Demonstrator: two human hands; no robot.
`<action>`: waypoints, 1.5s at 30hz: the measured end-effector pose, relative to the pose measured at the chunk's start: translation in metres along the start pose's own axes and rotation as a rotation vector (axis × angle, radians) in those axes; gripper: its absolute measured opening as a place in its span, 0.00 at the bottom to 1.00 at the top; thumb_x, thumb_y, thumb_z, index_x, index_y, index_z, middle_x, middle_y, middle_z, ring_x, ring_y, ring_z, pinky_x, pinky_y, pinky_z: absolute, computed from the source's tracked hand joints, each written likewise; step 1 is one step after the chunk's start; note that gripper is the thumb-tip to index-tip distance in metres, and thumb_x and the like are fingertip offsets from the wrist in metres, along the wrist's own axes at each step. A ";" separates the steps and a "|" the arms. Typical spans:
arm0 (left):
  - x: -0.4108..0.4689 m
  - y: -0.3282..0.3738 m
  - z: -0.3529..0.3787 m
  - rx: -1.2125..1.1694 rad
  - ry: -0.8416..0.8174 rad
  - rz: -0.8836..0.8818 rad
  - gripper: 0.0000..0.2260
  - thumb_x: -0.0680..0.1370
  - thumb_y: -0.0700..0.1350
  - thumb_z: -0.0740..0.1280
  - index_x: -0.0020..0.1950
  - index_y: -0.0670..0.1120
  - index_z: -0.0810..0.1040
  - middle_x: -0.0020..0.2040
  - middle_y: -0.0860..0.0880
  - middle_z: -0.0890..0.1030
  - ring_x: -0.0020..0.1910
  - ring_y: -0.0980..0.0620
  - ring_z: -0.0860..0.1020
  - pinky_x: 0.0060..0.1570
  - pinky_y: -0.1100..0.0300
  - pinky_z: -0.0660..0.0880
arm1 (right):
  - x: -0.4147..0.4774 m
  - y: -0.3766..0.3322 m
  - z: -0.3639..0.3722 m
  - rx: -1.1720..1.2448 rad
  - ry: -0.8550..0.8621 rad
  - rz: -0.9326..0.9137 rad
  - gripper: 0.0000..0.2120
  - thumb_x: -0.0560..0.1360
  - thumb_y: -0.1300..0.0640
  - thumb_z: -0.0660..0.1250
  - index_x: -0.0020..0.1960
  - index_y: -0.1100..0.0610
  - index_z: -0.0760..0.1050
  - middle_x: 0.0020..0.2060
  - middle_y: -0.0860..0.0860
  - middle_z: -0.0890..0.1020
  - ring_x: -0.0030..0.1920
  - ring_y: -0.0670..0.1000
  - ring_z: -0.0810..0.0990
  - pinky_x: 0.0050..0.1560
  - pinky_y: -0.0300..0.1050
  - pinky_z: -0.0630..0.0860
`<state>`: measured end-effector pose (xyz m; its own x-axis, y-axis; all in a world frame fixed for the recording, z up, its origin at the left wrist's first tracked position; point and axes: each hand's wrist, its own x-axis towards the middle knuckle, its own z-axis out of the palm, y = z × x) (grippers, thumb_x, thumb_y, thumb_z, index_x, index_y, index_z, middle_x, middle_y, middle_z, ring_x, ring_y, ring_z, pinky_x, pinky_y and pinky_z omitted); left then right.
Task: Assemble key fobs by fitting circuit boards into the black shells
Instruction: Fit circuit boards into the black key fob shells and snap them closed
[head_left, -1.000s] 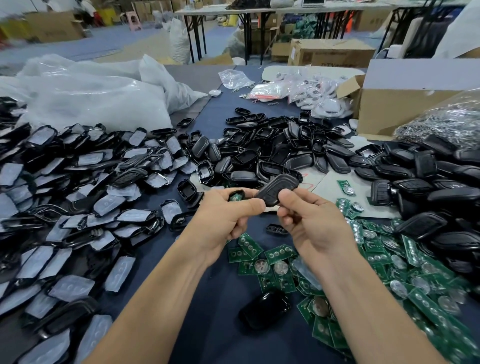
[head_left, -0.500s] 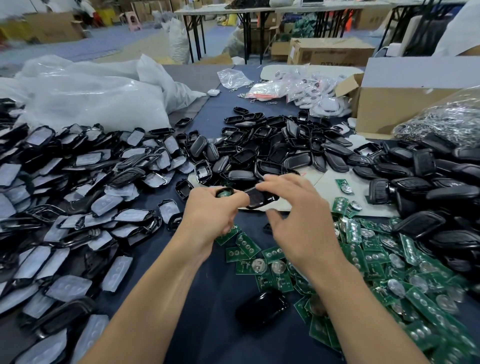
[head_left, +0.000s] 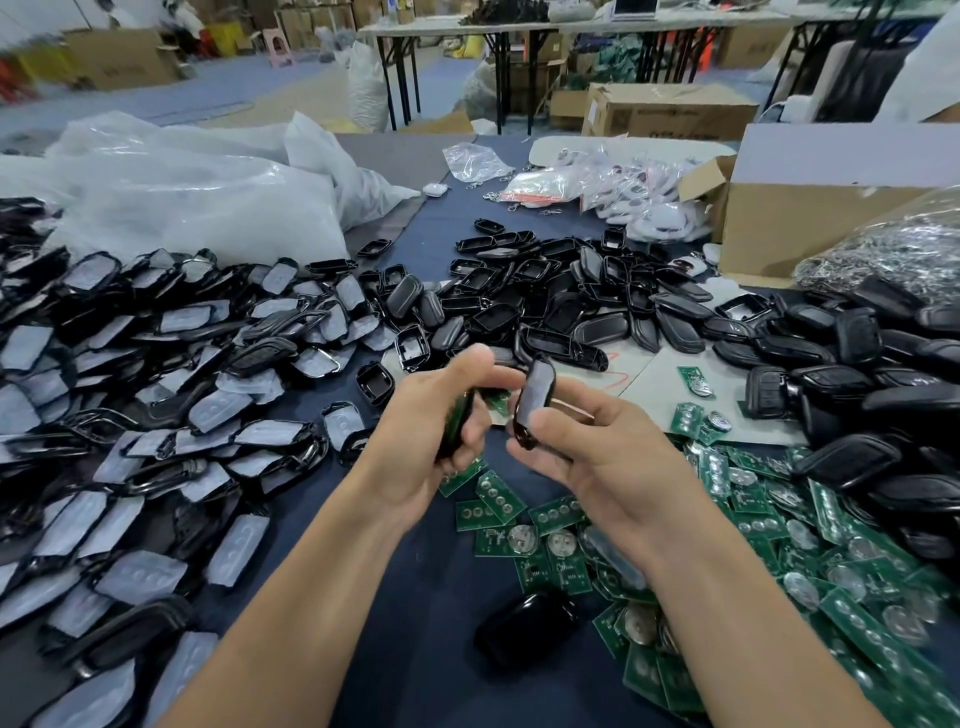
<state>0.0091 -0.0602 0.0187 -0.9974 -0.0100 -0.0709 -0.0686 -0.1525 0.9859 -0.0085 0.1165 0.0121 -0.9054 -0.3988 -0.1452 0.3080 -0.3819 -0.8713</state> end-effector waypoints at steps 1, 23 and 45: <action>0.000 0.000 -0.001 -0.079 0.001 -0.010 0.23 0.79 0.60 0.61 0.53 0.45 0.87 0.29 0.50 0.73 0.25 0.52 0.68 0.24 0.63 0.64 | 0.001 0.000 -0.001 0.069 -0.012 0.035 0.18 0.62 0.63 0.77 0.52 0.60 0.87 0.47 0.56 0.87 0.45 0.52 0.86 0.47 0.45 0.84; -0.002 -0.009 0.025 0.129 0.195 0.062 0.19 0.83 0.36 0.61 0.53 0.57 0.87 0.51 0.48 0.88 0.52 0.46 0.86 0.49 0.48 0.85 | -0.001 0.012 0.015 -0.659 0.349 -0.276 0.17 0.63 0.58 0.83 0.47 0.42 0.86 0.39 0.37 0.87 0.44 0.37 0.85 0.52 0.43 0.83; -0.003 -0.003 0.004 -0.066 -0.086 -0.003 0.19 0.70 0.43 0.77 0.61 0.46 0.86 0.58 0.41 0.86 0.57 0.44 0.85 0.50 0.54 0.83 | -0.001 0.008 0.004 -0.672 0.198 -0.306 0.20 0.63 0.61 0.84 0.51 0.46 0.87 0.42 0.42 0.88 0.47 0.44 0.87 0.55 0.50 0.84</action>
<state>0.0118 -0.0559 0.0163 -0.9955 0.0750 -0.0577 -0.0728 -0.2171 0.9734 -0.0041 0.1106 0.0072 -0.9768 -0.1759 0.1222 -0.1514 0.1634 -0.9749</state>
